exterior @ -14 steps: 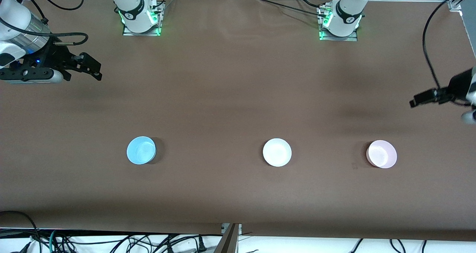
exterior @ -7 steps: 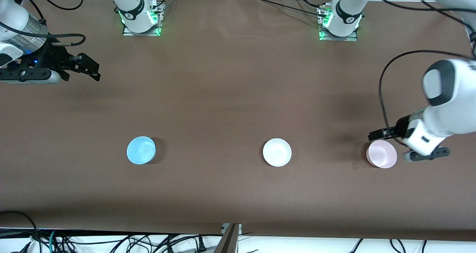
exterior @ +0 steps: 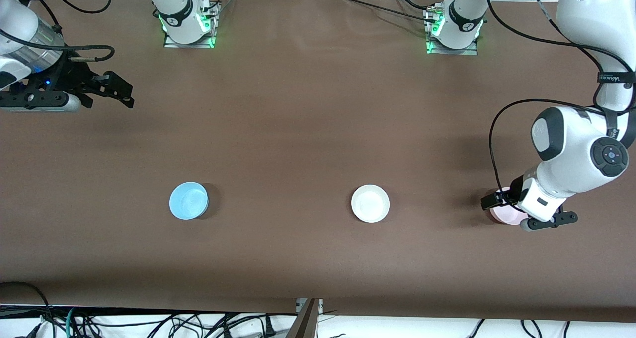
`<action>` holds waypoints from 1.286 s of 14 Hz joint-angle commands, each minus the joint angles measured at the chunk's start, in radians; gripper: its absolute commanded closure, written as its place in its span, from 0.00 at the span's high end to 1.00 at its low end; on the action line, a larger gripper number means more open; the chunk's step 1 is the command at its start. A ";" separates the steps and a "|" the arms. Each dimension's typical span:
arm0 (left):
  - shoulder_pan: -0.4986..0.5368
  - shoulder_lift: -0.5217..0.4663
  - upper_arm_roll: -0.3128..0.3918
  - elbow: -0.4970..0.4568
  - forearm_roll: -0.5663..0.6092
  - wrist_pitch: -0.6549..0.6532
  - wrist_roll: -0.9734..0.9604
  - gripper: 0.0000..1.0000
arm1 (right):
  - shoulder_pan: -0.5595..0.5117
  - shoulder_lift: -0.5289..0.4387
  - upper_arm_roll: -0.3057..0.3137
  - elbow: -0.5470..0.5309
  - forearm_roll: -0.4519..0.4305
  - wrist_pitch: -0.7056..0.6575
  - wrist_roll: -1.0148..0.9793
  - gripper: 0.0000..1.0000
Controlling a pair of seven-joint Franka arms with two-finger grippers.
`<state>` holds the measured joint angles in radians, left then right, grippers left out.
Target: Stack pink and blue bowls on white bowl
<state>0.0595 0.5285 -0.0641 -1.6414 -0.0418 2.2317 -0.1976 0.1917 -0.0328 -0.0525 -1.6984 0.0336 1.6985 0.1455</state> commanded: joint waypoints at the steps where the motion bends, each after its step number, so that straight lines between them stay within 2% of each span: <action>1: 0.006 -0.022 -0.002 -0.038 0.005 0.011 -0.127 1.00 | -0.003 -0.019 -0.001 -0.018 0.015 0.004 -0.012 1.00; 3: -0.006 -0.022 -0.003 -0.040 0.005 -0.015 -0.264 1.00 | -0.003 -0.019 -0.001 -0.018 0.015 0.004 -0.012 1.00; 4: -0.006 -0.024 -0.003 -0.040 0.005 -0.021 -0.270 1.00 | -0.003 -0.019 -0.001 -0.018 0.015 0.004 -0.012 1.00; 10: 0.007 -0.027 0.006 -0.032 0.029 -0.023 0.231 1.00 | -0.003 -0.018 -0.001 -0.018 0.015 0.004 -0.012 1.00; 11: 0.005 -0.027 0.003 -0.034 0.083 0.000 0.280 1.00 | -0.003 -0.018 -0.001 -0.017 0.015 0.006 -0.012 1.00; 12: 0.003 -0.024 0.000 -0.035 0.147 0.021 0.314 1.00 | -0.003 -0.018 -0.001 -0.017 0.015 0.006 -0.012 1.00; 13: 0.000 -0.021 -0.002 -0.038 0.160 0.037 0.316 1.00 | -0.003 -0.018 -0.001 -0.017 0.015 0.007 -0.012 1.00; 18: -0.010 0.047 -0.005 -0.057 0.169 0.167 0.316 1.00 | -0.003 -0.016 -0.001 -0.017 0.015 0.012 -0.012 1.00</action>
<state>0.0518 0.5443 -0.0695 -1.6865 0.1043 2.3409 0.1027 0.1917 -0.0328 -0.0525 -1.6984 0.0336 1.7004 0.1455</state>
